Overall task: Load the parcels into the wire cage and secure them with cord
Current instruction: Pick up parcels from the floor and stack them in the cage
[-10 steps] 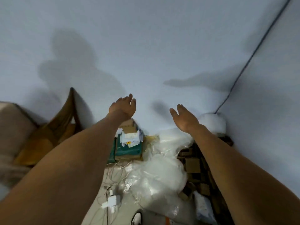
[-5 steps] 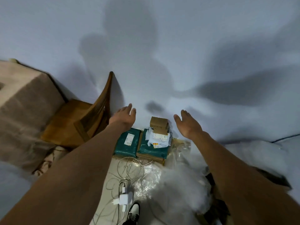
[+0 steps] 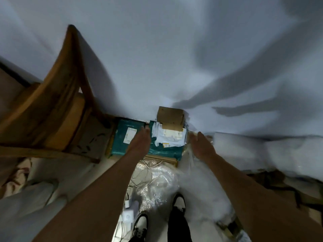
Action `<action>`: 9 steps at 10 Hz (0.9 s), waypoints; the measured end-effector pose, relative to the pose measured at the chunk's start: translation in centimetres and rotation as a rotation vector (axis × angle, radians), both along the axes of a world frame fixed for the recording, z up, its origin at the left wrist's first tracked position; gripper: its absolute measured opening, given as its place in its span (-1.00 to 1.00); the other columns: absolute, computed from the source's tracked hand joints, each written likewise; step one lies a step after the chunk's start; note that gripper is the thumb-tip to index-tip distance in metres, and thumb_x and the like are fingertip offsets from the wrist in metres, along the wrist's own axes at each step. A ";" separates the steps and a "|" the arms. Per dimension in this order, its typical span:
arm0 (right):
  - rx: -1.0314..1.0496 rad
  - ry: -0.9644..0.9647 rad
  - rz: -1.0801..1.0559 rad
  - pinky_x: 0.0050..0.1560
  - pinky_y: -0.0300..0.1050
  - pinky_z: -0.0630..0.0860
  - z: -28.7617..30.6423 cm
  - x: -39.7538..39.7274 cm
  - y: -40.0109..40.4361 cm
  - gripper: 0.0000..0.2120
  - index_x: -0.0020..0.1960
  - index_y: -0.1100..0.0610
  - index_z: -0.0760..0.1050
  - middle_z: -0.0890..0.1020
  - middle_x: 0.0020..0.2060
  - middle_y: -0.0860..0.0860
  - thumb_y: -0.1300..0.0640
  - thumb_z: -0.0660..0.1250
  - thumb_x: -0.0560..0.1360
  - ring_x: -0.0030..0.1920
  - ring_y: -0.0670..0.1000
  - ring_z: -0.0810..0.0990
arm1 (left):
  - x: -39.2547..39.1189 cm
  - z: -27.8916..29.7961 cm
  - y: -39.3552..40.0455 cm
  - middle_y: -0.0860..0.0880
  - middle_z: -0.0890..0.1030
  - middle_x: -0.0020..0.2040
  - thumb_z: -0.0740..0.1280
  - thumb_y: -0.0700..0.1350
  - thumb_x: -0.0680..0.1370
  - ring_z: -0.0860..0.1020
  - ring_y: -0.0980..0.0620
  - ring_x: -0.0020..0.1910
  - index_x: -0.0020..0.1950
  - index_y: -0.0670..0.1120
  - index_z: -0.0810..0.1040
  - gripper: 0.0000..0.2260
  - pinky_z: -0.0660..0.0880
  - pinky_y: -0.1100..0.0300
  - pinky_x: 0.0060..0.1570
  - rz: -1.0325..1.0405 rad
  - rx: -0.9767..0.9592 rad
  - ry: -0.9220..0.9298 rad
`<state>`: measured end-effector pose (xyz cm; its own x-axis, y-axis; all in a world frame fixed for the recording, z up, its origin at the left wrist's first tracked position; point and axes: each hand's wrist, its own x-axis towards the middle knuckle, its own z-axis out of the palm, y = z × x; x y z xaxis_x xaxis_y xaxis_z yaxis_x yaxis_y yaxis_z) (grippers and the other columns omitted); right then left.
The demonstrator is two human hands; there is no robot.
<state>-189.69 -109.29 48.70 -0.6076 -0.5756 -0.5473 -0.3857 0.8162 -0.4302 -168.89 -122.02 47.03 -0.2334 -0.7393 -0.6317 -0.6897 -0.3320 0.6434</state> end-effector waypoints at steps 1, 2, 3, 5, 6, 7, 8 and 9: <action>-0.025 -0.135 -0.088 0.17 0.04 0.43 -6.0 -2.4 -2.8 -0.42 0.41 0.24 0.36 0.54 0.28 0.25 -0.22 0.06 0.66 0.26 0.28 0.52 | -4.0 -4.5 -2.1 -0.22 0.42 0.49 0.00 0.07 0.73 0.41 -0.22 0.45 0.52 -0.19 0.35 -0.52 0.37 -0.01 0.42 0.089 0.060 0.093; -0.082 -0.265 -0.180 0.31 0.04 0.37 -11.2 -4.8 -5.7 -0.31 0.53 0.19 0.24 0.45 0.41 0.22 -0.30 0.08 0.63 0.39 0.26 0.44 | -7.8 -9.2 -4.7 -0.15 0.33 0.57 0.05 0.20 0.70 0.34 -0.19 0.51 0.60 -0.07 0.29 -0.46 0.27 -0.12 0.50 0.271 0.121 0.083; -0.140 -0.409 -0.298 0.35 0.09 0.36 -15.2 -6.7 -8.7 -0.18 0.59 0.17 0.11 0.37 0.50 0.22 -0.39 0.10 0.58 0.44 0.25 0.40 | -11.1 -14.1 -7.9 -0.06 0.09 0.67 0.13 0.32 0.64 0.17 -0.16 0.61 0.68 0.04 0.04 -0.30 0.17 -0.13 0.51 0.344 0.186 0.140; -0.208 -0.690 -0.482 0.49 0.23 0.14 -21.7 -9.3 -11.9 0.00 0.66 0.05 -0.13 0.06 0.64 0.07 -0.43 0.25 0.48 0.60 0.18 0.13 | -14.0 -20.0 -11.5 -0.07 0.23 0.62 0.27 0.39 0.50 0.28 -0.18 0.53 0.65 0.00 0.10 -0.15 0.25 -0.17 0.44 0.215 0.232 0.111; -0.206 -0.795 -0.466 0.48 0.22 0.17 -24.2 -9.8 -11.9 -0.07 0.64 -0.06 0.02 0.12 0.63 0.02 -0.44 0.29 0.45 0.59 0.13 0.15 | -14.6 -22.1 -11.3 -0.01 0.51 0.27 0.37 0.35 0.43 0.46 -0.07 0.25 0.37 0.02 0.45 -0.38 0.39 -0.04 0.26 0.259 0.279 0.163; -0.216 -0.888 -0.455 0.40 0.14 0.24 -25.0 -9.9 -12.0 -0.13 0.60 -0.14 0.13 0.18 0.62 0.01 -0.46 0.30 0.42 0.57 0.09 0.19 | -14.4 -23.8 -10.6 0.07 0.53 0.04 0.47 0.33 0.43 0.47 0.08 0.01 0.15 0.08 0.53 -0.54 0.40 0.09 0.01 0.354 0.369 0.266; -0.247 -0.907 -0.443 0.46 0.15 0.23 -25.6 -10.3 -12.8 -0.08 0.60 -0.11 0.18 0.27 0.58 0.03 -0.47 0.35 0.37 0.54 0.10 0.26 | -14.7 -24.4 -9.9 0.08 0.46 0.35 0.51 0.33 0.38 0.38 0.05 0.35 0.43 0.03 0.42 -0.28 0.28 -0.04 0.41 0.353 0.398 0.322; -0.231 -0.868 -0.416 0.48 0.20 0.27 -26.0 -10.9 -13.1 -0.10 0.57 -0.08 0.24 0.35 0.54 0.03 -0.49 0.34 0.36 0.49 0.11 0.35 | -16.0 -24.4 -9.5 0.10 0.43 0.32 0.52 0.28 0.40 0.35 0.07 0.34 0.40 0.06 0.41 -0.34 0.26 -0.01 0.31 0.345 0.428 0.350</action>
<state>-200.62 -122.40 22.68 -0.2265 -0.5562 -0.7996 0.4375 0.6754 -0.5937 -184.86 -131.55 22.58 -0.2734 -0.5086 -0.8164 -0.2715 -0.7735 0.5727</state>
